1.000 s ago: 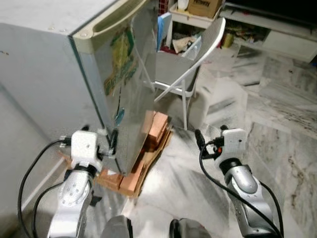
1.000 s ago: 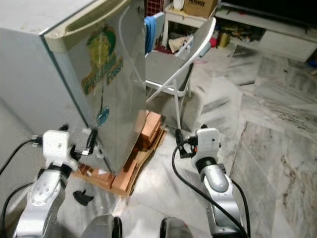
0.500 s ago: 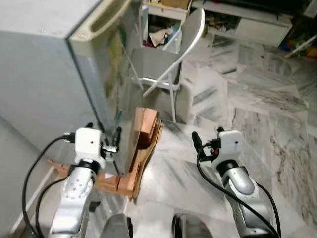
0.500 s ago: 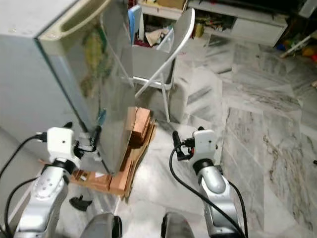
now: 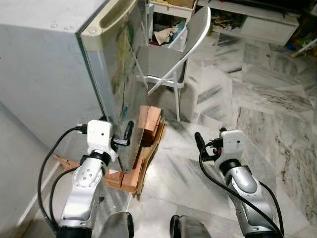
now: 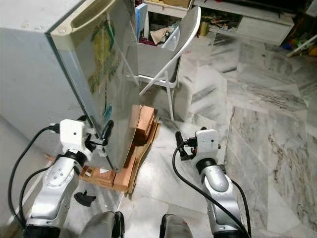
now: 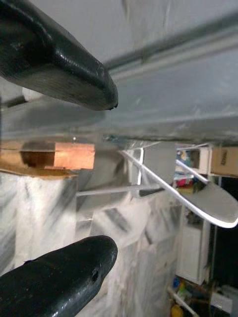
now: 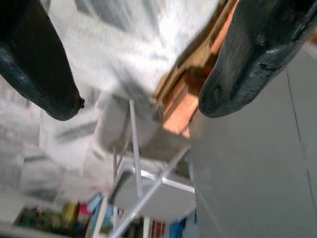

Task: Restocking fridge

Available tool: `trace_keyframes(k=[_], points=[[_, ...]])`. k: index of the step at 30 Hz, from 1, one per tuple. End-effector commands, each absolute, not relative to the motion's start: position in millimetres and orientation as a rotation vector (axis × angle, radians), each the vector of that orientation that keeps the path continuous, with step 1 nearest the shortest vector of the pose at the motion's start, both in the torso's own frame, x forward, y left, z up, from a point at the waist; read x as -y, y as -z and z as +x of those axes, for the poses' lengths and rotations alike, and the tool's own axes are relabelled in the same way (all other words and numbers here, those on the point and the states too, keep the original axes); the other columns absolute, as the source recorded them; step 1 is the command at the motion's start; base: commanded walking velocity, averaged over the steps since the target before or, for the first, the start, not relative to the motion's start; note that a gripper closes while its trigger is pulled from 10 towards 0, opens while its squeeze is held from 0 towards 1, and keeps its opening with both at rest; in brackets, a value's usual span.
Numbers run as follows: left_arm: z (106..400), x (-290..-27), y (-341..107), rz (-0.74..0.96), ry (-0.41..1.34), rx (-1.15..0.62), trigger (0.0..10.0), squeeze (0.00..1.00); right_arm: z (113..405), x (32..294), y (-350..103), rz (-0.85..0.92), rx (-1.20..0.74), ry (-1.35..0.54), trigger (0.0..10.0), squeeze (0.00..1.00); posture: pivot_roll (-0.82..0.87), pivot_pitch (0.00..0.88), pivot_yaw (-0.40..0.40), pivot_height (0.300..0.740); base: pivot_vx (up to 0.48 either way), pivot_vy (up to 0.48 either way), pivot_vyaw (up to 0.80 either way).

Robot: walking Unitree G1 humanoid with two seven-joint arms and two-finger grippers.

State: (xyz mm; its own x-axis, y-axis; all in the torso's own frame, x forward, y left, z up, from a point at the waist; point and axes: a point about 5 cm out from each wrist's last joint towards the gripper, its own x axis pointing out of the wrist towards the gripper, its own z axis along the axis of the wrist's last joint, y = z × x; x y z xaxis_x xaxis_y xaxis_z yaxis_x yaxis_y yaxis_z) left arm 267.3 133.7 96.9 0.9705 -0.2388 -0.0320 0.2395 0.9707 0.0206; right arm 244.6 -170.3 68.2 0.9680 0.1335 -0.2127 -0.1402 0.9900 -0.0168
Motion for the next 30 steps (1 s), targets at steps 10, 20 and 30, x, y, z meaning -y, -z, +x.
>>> trace_keyframes(k=[10,20,30], points=[[289,-148,-97,0.044,0.137,-0.016,10.0,0.00,215,183,-62,-0.020,-0.314,-0.228,10.0,0.00,0.01,0.142,-0.035,0.740,0.000,0.000,0.00],[290,-159,-95,0.072,0.103,-0.023,10.0,0.00,202,165,-71,0.016,-0.314,-0.454,10.0,0.00,0.02,0.143,-0.038,0.740,0.000,0.000,0.00],[278,-158,-89,0.052,0.152,-0.039,10.0,0.00,205,168,-69,-0.006,-0.311,-0.467,10.0,0.00,0.03,0.144,-0.039,0.740,0.000,0.000,0.00]])
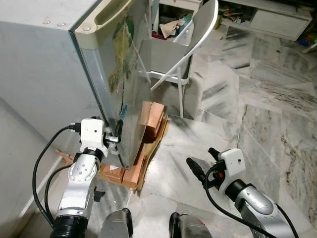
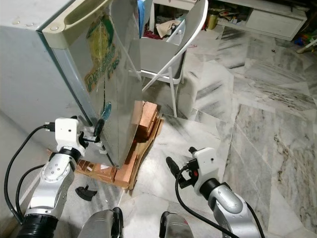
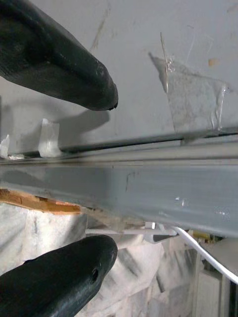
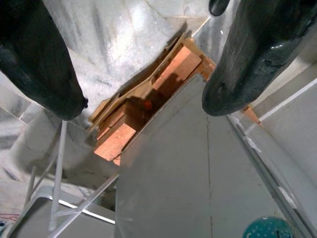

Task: Restocking fridge

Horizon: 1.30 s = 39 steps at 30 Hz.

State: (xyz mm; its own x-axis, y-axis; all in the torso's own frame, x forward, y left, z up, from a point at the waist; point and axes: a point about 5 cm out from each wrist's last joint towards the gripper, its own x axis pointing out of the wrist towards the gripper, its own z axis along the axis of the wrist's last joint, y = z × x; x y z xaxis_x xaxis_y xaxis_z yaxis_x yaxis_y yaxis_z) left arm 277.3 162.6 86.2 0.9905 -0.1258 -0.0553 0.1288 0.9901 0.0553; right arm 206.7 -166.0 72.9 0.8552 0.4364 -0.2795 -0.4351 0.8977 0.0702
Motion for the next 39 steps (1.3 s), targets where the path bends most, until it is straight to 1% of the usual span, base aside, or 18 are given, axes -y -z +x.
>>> trace_keyframes(k=[1,11,18,22,27,33,36,37,39], points=[[279,-157,-89,0.054,0.154,-0.037,10.0,0.00,205,168,-69,-0.007,-0.312,-0.469,10.0,0.00,0.03,0.144,-0.039,0.740,0.000,0.000,0.00],[291,-150,-96,0.043,0.201,-0.020,10.0,0.00,205,166,-74,0.020,-0.275,-0.486,10.0,0.00,0.02,0.136,-0.039,0.740,0.000,0.000,0.00],[293,-140,-98,0.019,0.283,-0.026,10.0,0.00,206,164,-75,0.012,-0.266,-0.481,10.0,0.00,0.01,0.139,-0.027,0.740,0.000,0.000,0.00],[290,-132,-100,0.031,0.347,-0.019,10.0,0.00,206,163,-75,0.012,-0.266,-0.481,10.0,0.00,0.02,0.141,-0.027,0.740,0.000,0.000,0.00],[291,-128,-100,0.074,0.365,-0.007,10.0,0.00,207,163,-75,0.011,-0.265,-0.481,10.0,0.00,0.02,0.142,-0.023,0.740,0.000,0.000,0.00],[300,-125,-104,0.093,0.364,0.005,10.0,0.00,208,161,-74,0.015,-0.271,-0.487,10.0,0.00,0.01,0.138,-0.016,0.740,0.000,0.000,0.00],[311,-120,-109,0.119,0.366,0.032,10.0,0.00,201,157,-73,0.039,-0.311,-0.560,10.0,0.00,0.01,0.134,-0.015,0.740,0.000,0.000,0.00],[316,-116,-116,0.151,0.368,0.073,10.0,0.00,195,155,-73,0.052,-0.331,-0.602,10.0,0.00,0.01,0.134,-0.015,0.740,0.000,0.000,0.00],[322,-105,-130,0.171,0.390,0.136,10.0,0.00,187,156,-72,0.054,-0.351,-0.628,10.0,0.00,0.01,0.131,-0.015,0.740,0.000,0.000,0.00]])
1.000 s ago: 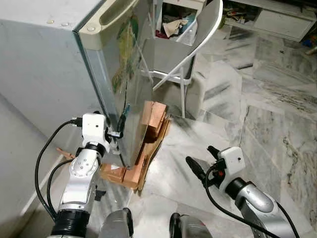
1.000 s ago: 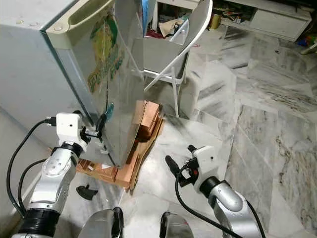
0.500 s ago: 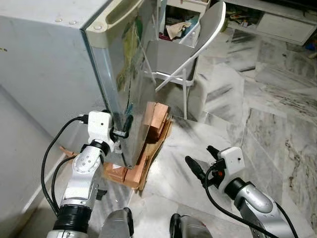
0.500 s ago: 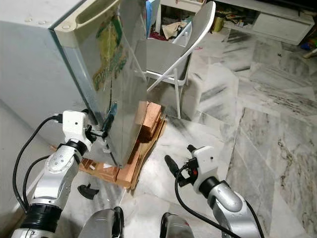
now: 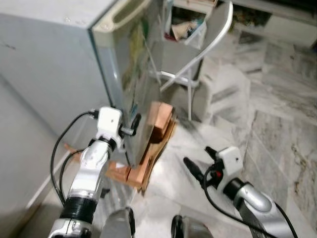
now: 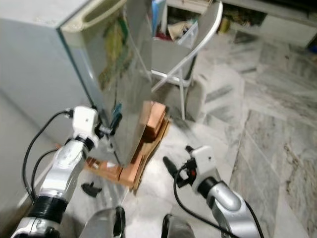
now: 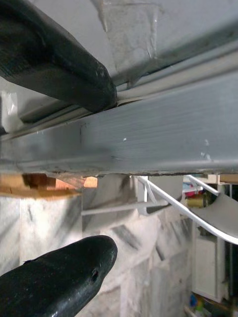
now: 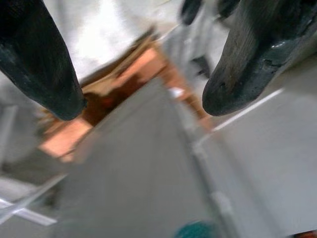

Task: Restocking fridge

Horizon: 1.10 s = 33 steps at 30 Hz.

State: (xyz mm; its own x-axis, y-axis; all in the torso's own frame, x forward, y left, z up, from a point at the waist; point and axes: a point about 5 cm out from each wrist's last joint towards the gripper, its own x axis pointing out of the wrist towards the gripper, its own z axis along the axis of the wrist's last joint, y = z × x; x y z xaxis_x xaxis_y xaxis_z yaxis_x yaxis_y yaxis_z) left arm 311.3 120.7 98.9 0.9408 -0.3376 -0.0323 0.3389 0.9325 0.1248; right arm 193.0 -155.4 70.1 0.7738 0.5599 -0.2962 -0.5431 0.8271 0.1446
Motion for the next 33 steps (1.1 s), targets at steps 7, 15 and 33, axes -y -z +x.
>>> trace_keyframes(k=[7,15,33], points=[[283,12,-164,0.078,0.985,0.214,10.0,0.00,151,174,-59,0.031,-0.458,-0.662,10.0,0.00,-0.01,0.122,-0.013,0.740,0.000,0.000,0.00],[284,-6,-139,0.040,0.919,0.125,10.0,0.00,121,134,-51,0.055,-0.465,-0.672,10.0,0.00,0.00,0.125,0.005,0.740,0.000,0.000,0.00],[285,-130,-105,0.080,0.356,0.026,10.0,0.00,190,151,-86,-0.036,-0.169,-0.434,10.0,0.00,0.01,0.117,0.004,0.740,0.000,-0.234,0.00]])
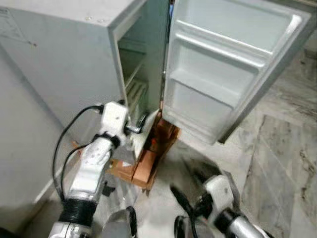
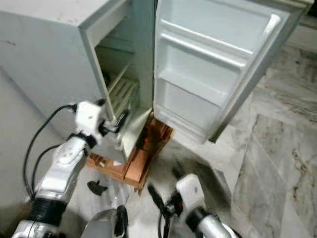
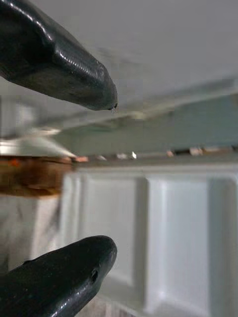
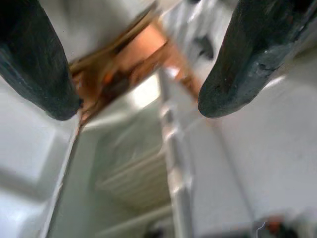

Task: Restocking fridge

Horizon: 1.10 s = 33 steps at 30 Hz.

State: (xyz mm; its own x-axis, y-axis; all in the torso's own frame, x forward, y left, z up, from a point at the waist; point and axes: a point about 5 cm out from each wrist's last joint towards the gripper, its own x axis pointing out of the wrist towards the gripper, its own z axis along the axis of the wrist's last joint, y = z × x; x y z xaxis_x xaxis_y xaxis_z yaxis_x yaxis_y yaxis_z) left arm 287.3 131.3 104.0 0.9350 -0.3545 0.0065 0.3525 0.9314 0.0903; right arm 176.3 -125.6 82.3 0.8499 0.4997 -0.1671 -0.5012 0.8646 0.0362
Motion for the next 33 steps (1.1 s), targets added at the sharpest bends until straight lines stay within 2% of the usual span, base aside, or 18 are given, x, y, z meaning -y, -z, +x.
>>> trace_keyframes(k=[1,11,18,22,29,33], points=[[280,-132,-101,0.077,0.344,0.012,10.0,0.00,210,163,-93,-0.030,-0.139,-0.402,10.0,0.00,0.02,0.115,0.001,0.740,0.000,-0.465,0.00],[268,-130,-98,0.053,0.324,0.007,10.0,0.00,228,155,-92,-0.064,-0.100,-0.342,10.0,0.00,0.04,0.127,0.000,0.740,0.000,-0.460,0.00],[268,-127,-118,0.092,0.318,0.076,10.0,0.00,240,149,-99,-0.066,-0.056,-0.318,10.0,0.00,0.05,0.152,0.013,0.740,0.000,-0.436,0.00],[264,-132,-114,0.097,0.310,0.062,10.0,0.00,244,147,-97,-0.058,-0.062,-0.304,10.0,0.00,0.05,0.154,0.011,0.740,0.279,-0.386,0.00],[261,-126,-108,0.094,0.313,0.032,10.0,0.00,246,147,-92,-0.048,-0.067,-0.218,10.0,0.00,0.04,0.148,0.011,0.740,0.325,-0.350,0.00],[259,-124,-102,0.064,0.309,0.009,10.0,0.00,243,146,-91,-0.025,-0.044,-0.242,10.0,0.00,0.02,0.133,0.013,0.740,0.334,-0.341,0.00]])
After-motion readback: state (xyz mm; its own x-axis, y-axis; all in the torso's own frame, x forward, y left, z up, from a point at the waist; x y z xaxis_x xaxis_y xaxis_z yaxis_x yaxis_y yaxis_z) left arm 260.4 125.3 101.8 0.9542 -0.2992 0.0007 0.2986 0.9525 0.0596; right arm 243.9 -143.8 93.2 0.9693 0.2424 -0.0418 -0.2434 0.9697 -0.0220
